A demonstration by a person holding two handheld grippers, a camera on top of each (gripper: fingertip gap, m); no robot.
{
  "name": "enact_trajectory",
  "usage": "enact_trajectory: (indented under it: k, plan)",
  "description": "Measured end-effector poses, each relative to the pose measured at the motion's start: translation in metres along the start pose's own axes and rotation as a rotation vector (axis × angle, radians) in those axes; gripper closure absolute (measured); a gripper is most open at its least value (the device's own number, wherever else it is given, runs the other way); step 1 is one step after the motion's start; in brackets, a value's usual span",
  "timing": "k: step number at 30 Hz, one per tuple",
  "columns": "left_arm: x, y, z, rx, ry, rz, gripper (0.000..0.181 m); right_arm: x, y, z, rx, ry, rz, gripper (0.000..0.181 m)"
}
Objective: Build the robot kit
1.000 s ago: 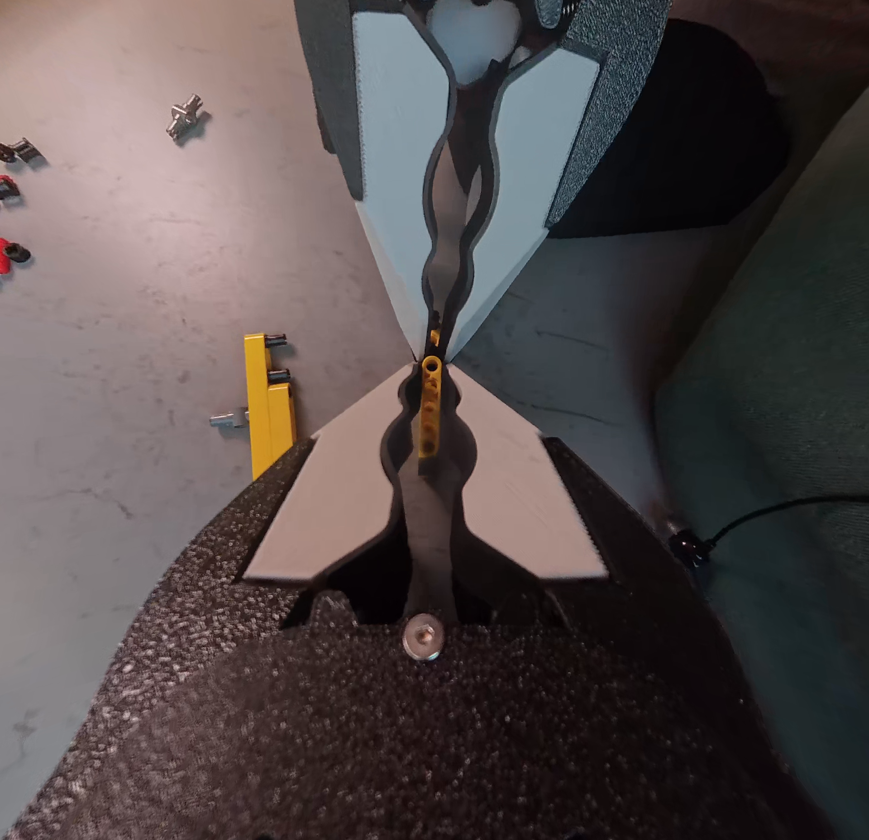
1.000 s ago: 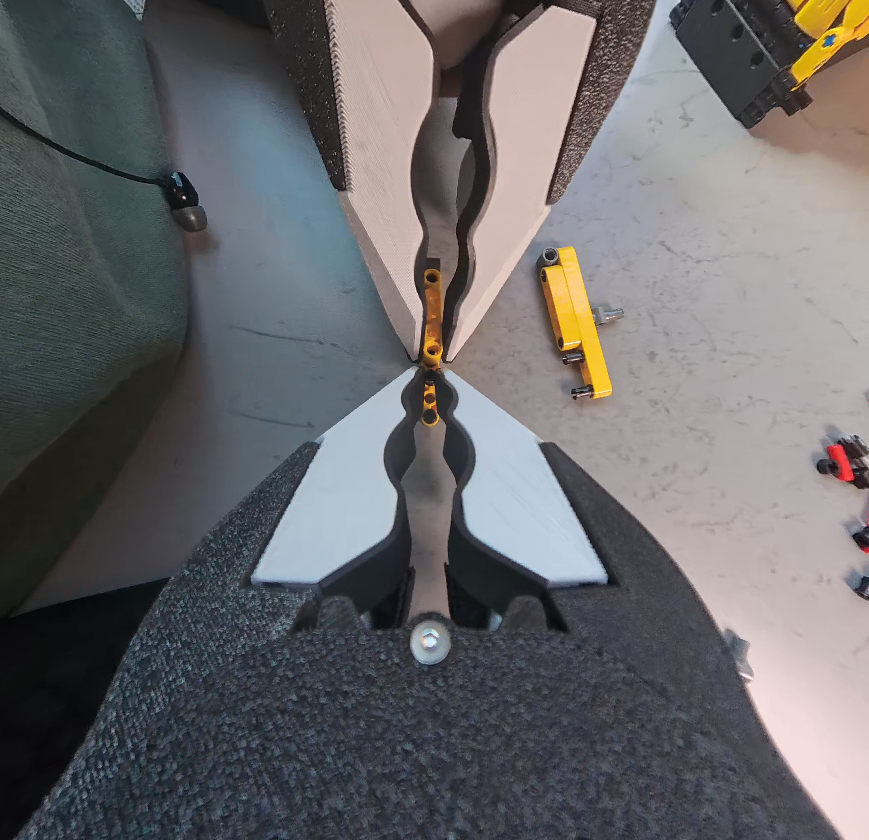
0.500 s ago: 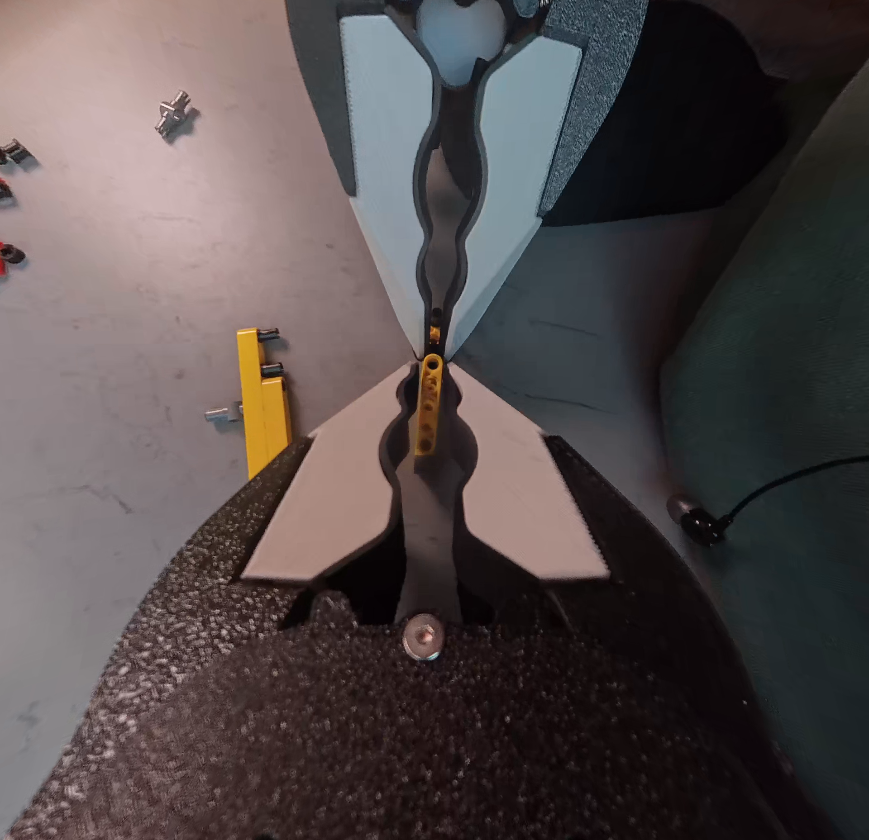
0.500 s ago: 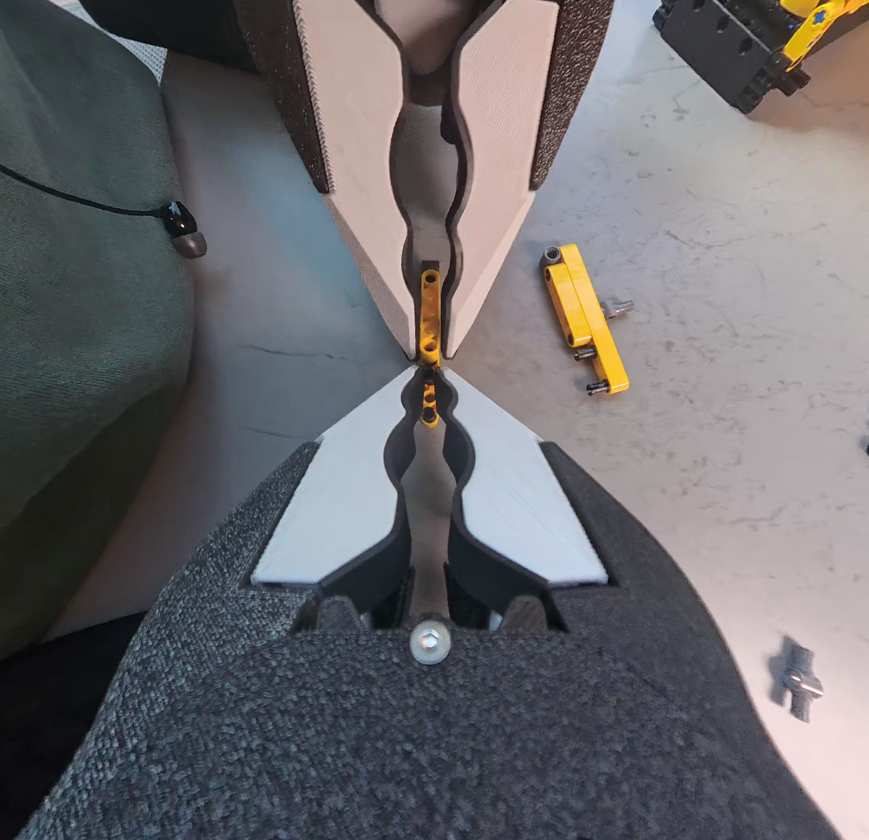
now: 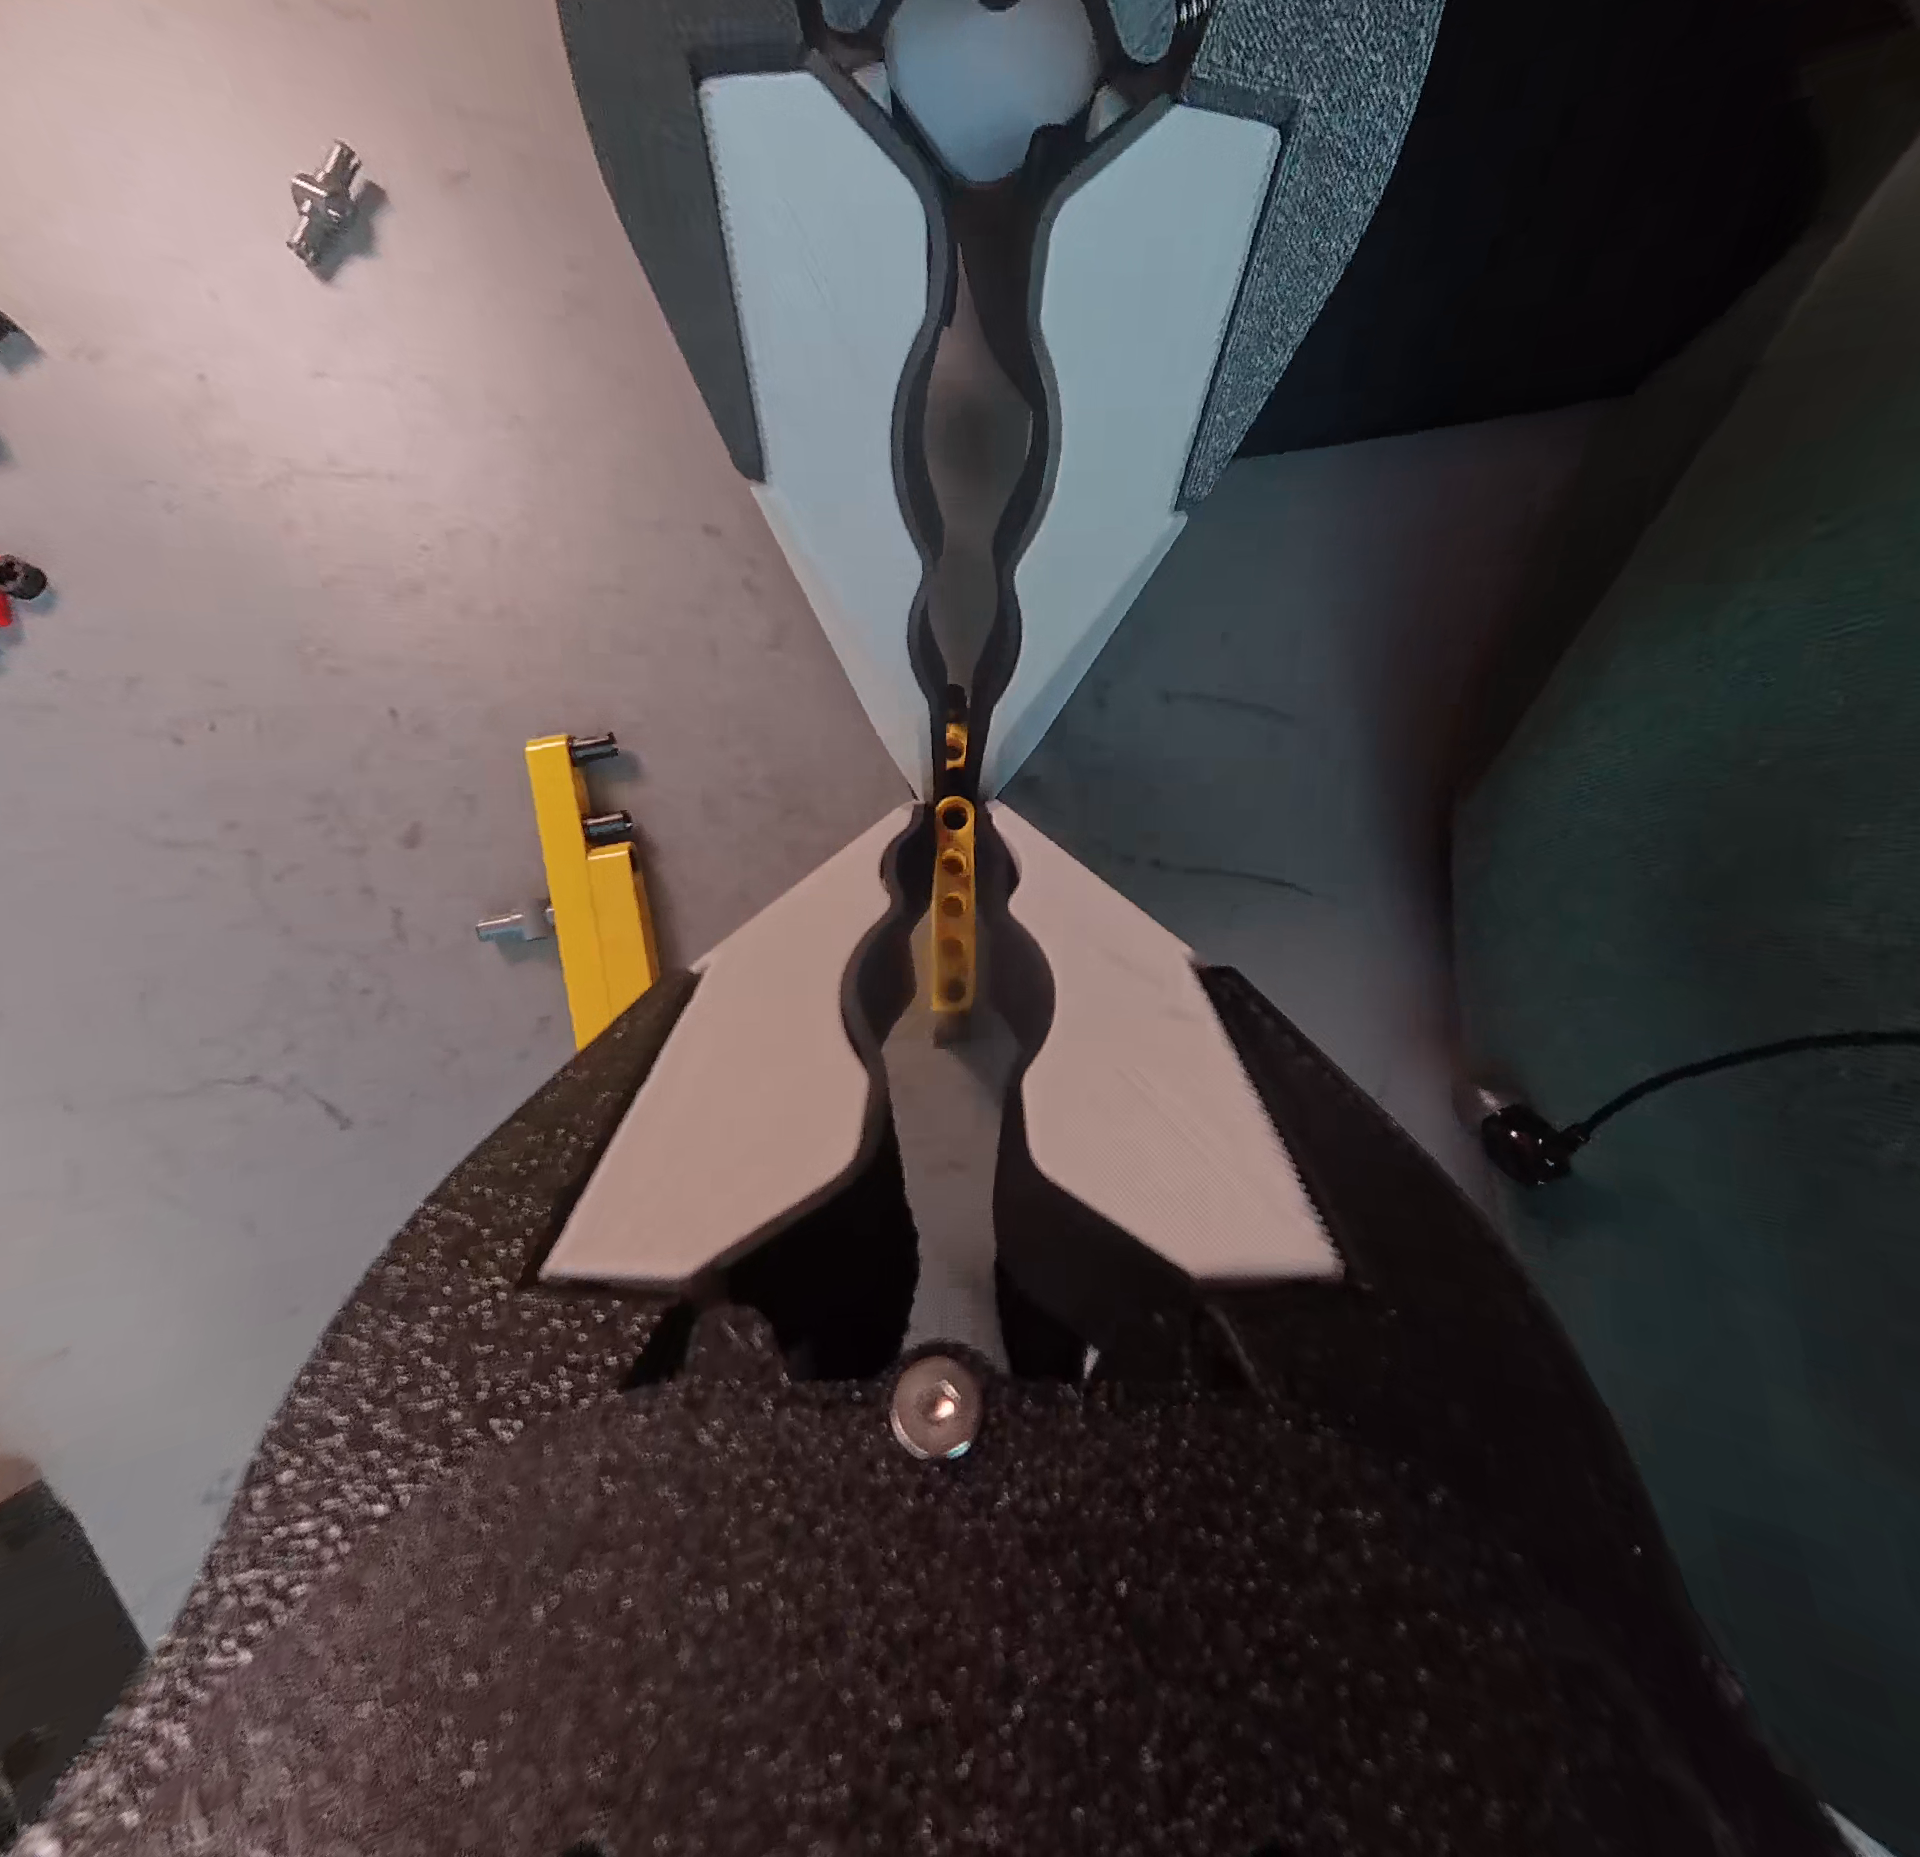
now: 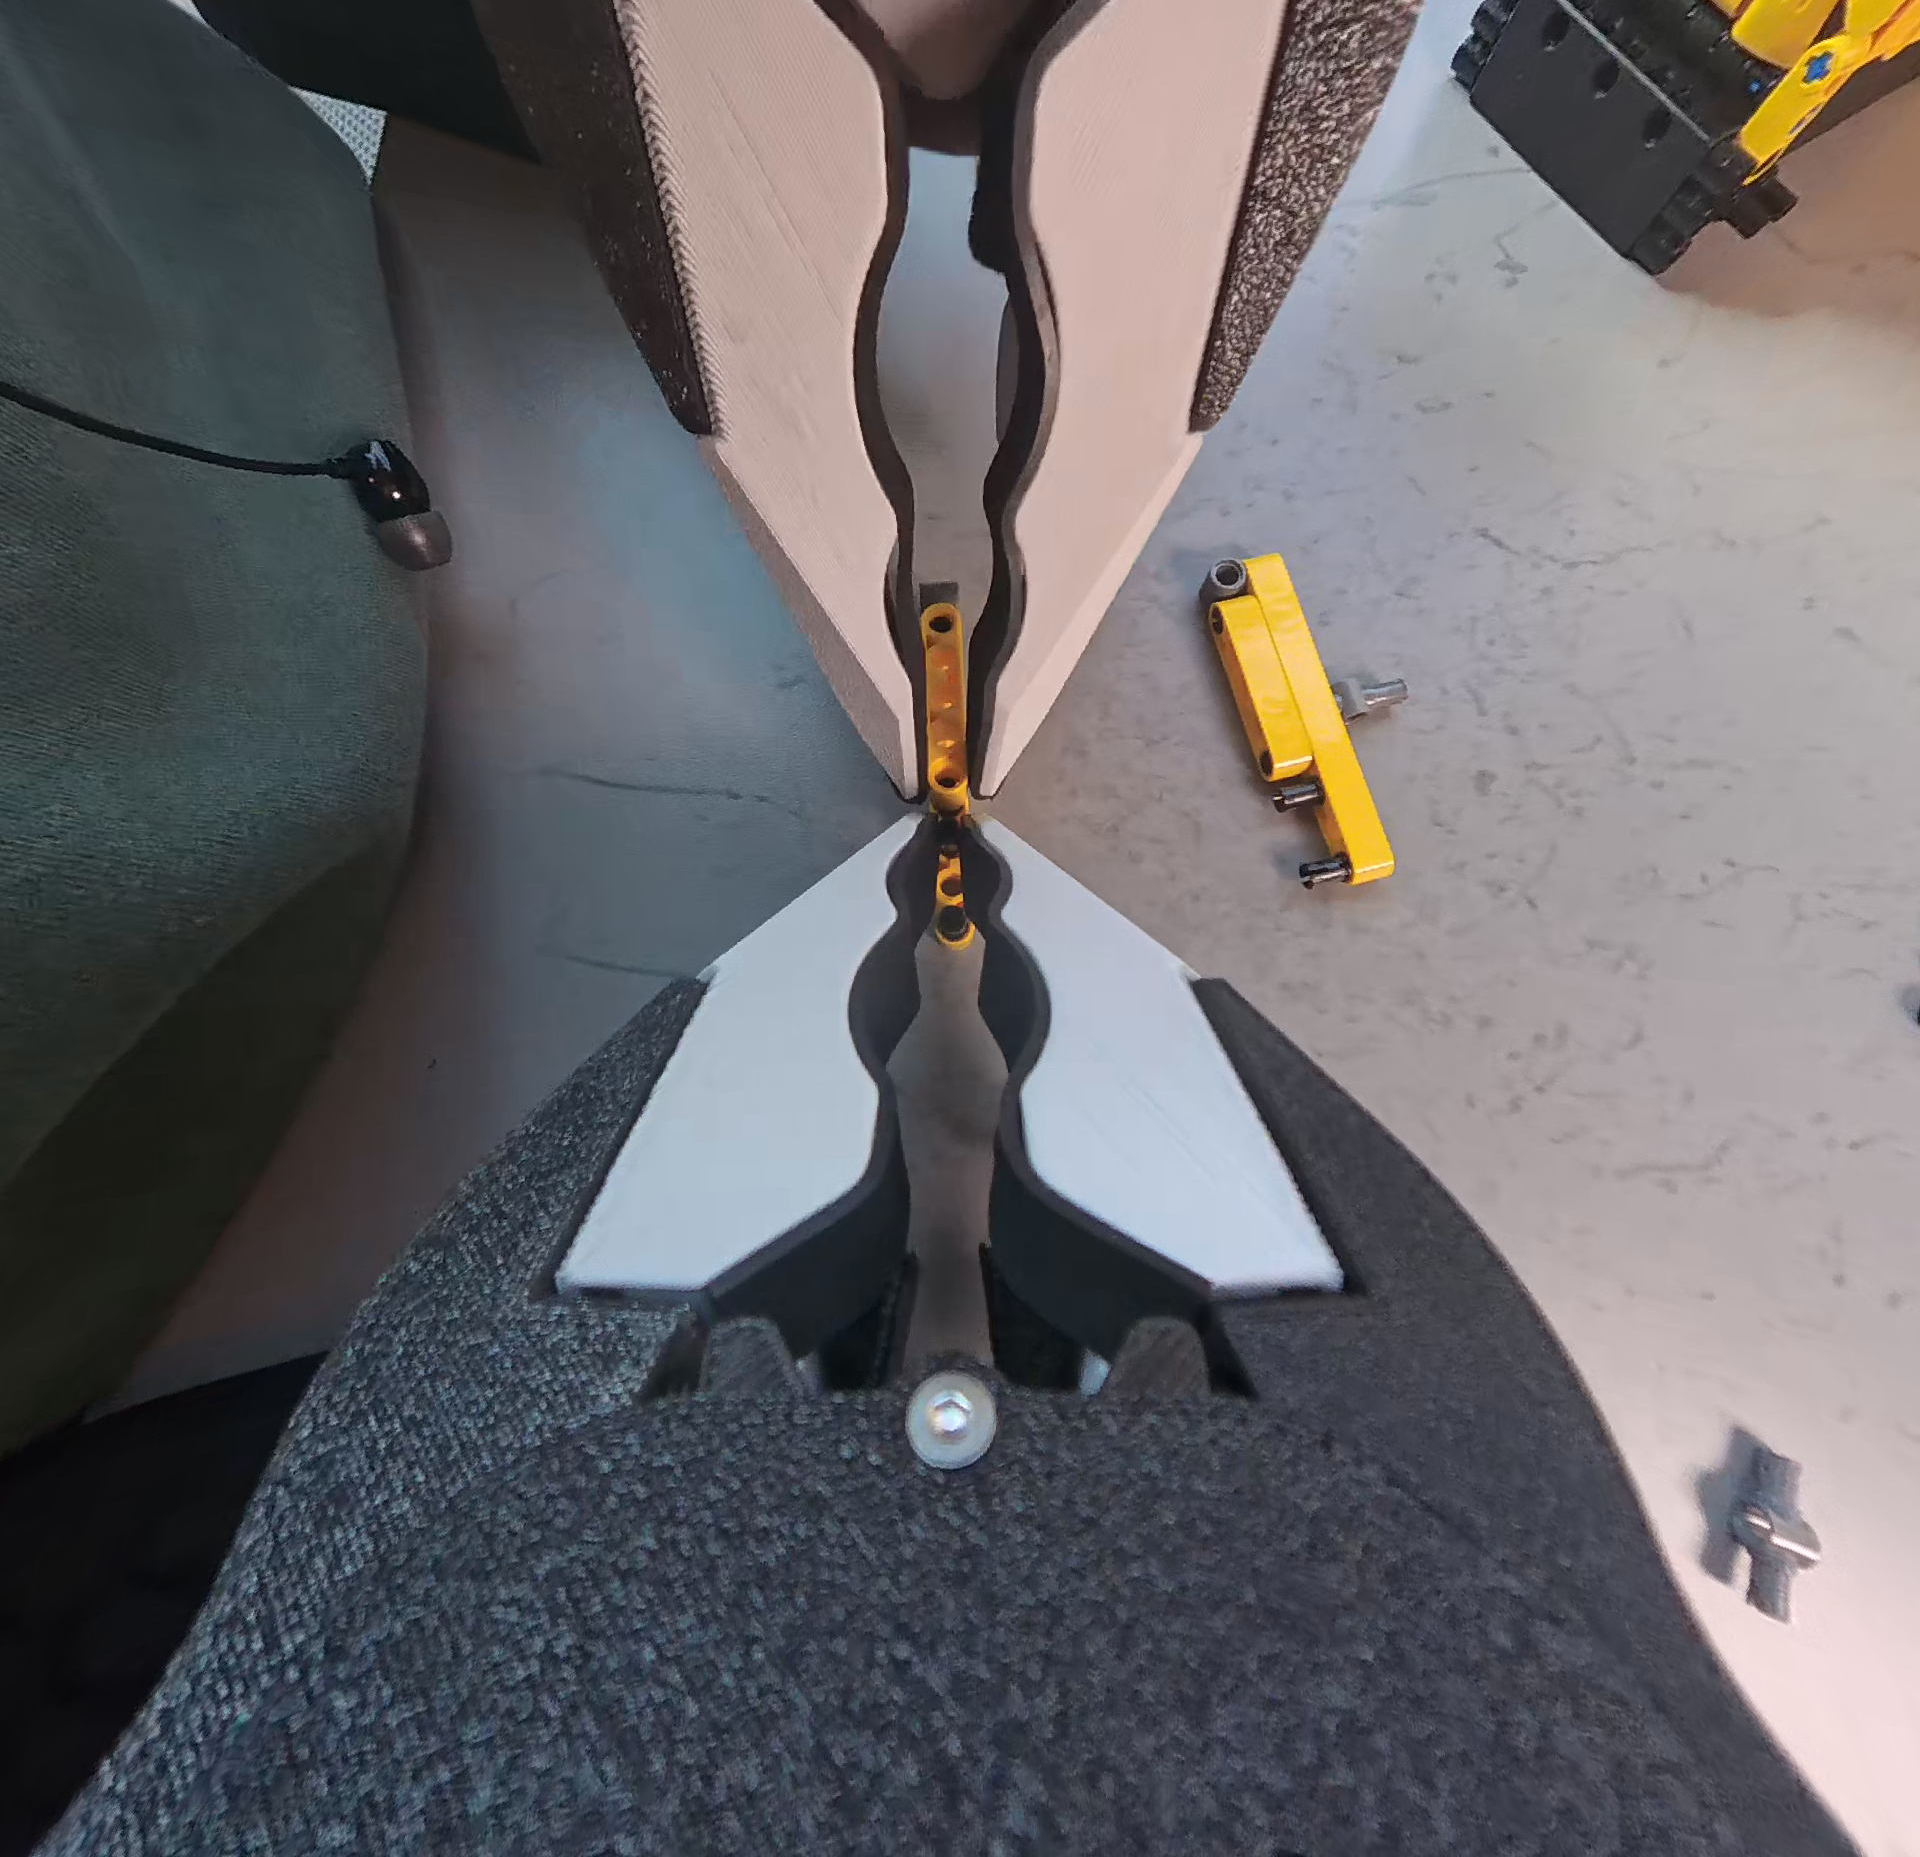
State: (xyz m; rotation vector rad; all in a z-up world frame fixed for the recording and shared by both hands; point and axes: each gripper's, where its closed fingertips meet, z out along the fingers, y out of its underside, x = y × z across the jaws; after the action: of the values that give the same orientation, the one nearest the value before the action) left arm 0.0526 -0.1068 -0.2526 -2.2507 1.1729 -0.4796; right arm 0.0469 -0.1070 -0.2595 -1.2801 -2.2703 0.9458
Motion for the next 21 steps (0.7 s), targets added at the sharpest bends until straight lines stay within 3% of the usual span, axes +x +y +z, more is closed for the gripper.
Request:
enact_trajectory:
  k: [4,21]
  plan:
    - [0.000,0.005,0.003,-0.100,-0.003,0.057,0.175,0.000,-0.001,0.000,0.008,-0.004,0.000,0.179]
    - [0.003,0.012,-0.004,0.141,-0.063,-0.024,0.175,-0.002,0.002,-0.001,-0.002,-0.023,-0.022,0.177]
